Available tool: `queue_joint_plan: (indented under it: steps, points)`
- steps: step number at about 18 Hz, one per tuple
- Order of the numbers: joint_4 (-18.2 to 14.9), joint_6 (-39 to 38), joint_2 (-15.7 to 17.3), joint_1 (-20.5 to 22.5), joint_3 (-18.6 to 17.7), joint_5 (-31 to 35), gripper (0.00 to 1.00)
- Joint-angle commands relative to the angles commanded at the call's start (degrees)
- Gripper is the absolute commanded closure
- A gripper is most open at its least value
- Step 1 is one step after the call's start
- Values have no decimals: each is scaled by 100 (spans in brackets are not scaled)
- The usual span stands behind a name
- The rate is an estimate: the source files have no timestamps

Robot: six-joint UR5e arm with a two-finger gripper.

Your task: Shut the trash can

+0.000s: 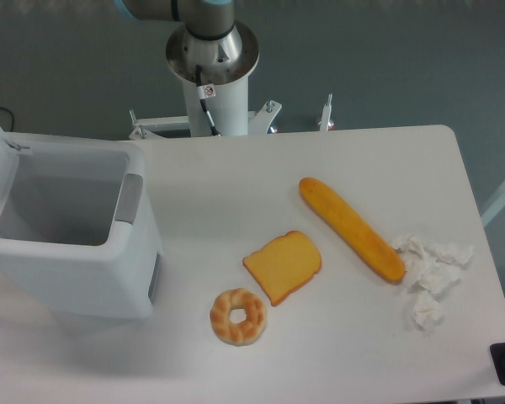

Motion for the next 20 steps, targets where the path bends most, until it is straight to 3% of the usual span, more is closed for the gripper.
queue_joint_plan:
  steps: [8,20]
  points:
    - [-18,-9,62,53,-131,773,0]
    - [0,78,53,800,-263,1230,0]
